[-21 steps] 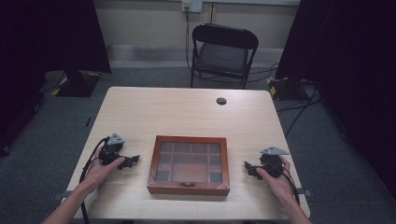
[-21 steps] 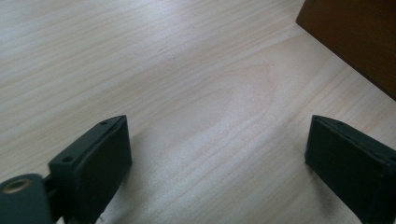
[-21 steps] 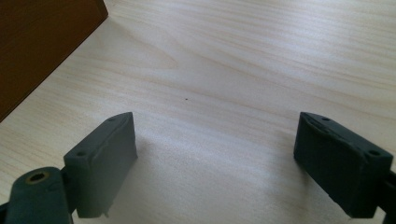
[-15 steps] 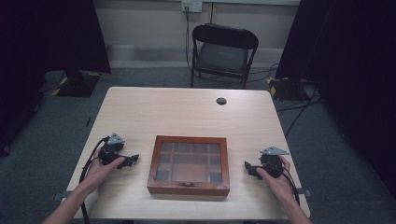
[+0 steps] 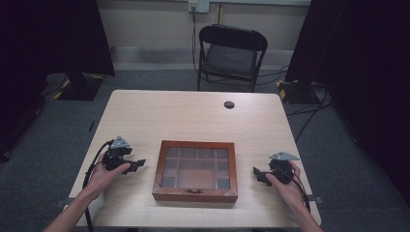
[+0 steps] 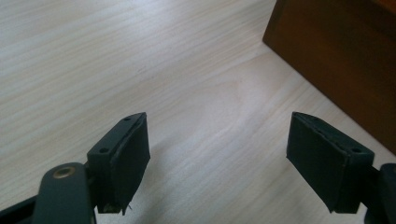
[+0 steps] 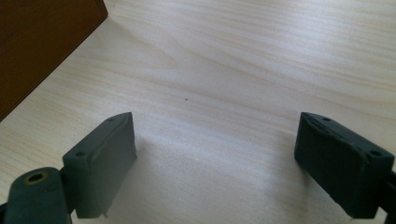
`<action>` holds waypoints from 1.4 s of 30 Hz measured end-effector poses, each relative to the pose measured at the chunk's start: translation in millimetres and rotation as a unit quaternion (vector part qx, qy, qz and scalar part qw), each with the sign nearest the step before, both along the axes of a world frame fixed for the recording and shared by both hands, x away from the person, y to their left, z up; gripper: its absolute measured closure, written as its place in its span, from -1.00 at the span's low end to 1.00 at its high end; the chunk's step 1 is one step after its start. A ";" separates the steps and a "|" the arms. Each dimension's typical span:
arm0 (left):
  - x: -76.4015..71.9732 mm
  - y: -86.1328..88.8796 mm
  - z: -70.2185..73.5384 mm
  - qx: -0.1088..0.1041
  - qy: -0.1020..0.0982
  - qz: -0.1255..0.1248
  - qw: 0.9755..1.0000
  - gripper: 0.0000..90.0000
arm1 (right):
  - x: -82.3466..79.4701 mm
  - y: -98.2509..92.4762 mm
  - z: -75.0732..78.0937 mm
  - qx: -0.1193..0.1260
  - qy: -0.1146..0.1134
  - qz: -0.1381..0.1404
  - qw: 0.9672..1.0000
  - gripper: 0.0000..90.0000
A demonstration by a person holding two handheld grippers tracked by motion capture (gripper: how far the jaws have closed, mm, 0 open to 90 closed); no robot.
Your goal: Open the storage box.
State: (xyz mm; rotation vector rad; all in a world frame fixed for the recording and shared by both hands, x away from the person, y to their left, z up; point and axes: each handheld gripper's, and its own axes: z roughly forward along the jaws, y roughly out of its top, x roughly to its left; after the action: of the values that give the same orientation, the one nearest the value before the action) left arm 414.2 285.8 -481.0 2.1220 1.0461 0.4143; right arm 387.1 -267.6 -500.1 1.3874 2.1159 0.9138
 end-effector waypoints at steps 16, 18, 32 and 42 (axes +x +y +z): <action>-10.6 -15.8 22.8 -0.022 -0.020 -0.024 0.999 -0.49 | 0.2 -0.2 0.0 0.000 0.000 0.001 1.000 -0.73; -12.4 -19.1 26.7 -0.025 -0.023 -0.033 0.999 -0.48 | 0.2 -0.2 0.0 0.000 0.000 0.001 1.000 -0.73; -24.4 -38.5 43.8 -0.072 -0.017 -0.069 0.995 -0.32 | 0.0 0.0 0.0 0.000 0.000 0.000 1.000 -0.73; -34.6 -59.6 51.4 -0.094 -0.003 -0.122 0.988 -0.20 | 0.0 0.0 0.0 0.000 0.000 0.000 1.000 -0.73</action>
State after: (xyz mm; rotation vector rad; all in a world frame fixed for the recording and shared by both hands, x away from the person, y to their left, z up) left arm 379.6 226.1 -429.6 2.0453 0.7769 0.1946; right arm 387.1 -267.6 -500.1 1.3870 2.1163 0.9139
